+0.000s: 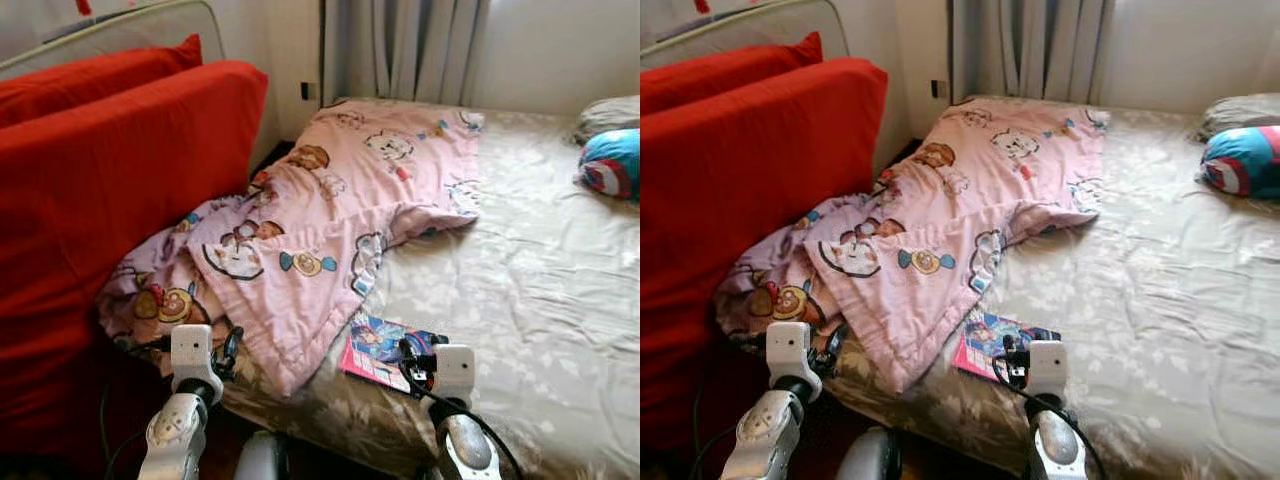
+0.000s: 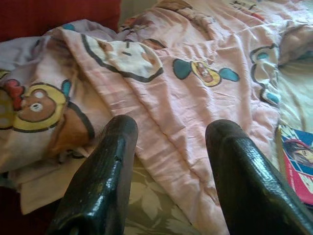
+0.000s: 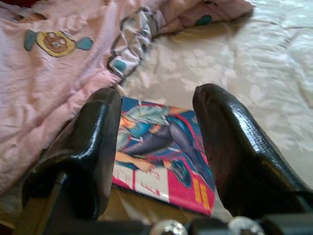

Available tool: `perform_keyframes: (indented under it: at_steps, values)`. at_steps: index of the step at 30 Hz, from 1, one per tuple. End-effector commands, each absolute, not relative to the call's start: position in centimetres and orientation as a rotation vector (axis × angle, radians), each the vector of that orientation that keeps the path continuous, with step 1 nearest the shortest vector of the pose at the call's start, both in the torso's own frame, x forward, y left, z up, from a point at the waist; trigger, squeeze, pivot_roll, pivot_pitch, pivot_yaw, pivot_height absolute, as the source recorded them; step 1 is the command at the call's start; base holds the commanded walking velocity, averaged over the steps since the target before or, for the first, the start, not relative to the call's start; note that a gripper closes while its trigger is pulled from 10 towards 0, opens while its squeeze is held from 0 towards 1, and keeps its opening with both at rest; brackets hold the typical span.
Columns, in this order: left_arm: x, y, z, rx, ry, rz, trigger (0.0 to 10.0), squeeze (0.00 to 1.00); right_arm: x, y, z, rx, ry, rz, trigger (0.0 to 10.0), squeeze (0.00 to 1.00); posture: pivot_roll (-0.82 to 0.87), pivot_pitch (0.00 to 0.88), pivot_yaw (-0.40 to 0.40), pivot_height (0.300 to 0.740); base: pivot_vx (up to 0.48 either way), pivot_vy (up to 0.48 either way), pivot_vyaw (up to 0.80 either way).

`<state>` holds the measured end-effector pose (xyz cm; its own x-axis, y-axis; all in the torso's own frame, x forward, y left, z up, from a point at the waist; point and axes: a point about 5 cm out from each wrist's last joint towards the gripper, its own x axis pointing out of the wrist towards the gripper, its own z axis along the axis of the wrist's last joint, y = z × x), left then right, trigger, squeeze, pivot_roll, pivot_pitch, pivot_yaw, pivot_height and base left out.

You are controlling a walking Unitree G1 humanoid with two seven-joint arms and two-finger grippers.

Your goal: Clean up the room

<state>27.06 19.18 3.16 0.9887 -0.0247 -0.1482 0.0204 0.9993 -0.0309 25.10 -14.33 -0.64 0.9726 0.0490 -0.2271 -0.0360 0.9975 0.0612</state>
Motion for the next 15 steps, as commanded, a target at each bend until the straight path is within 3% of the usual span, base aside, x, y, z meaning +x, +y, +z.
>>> perform_keyframes:
  at_steps: [1, 15]
  values:
    - [26.84, 19.23, 2.90, -0.028, 0.156, -0.022, 10.0, 0.00, 25.05, -14.30, -0.58, 0.053, 0.224, 0.041, 10.0, 0.00, -0.01, 0.033, 0.043, 0.618, 0.000, 0.000, 0.00]
    - [26.92, 19.19, 2.88, -0.032, 0.158, -0.038, 10.0, 0.00, 25.10, -14.15, -0.63, 0.060, 0.229, 0.047, 10.0, 0.00, -0.01, 0.038, 0.044, 0.618, 0.000, 0.000, 0.00]
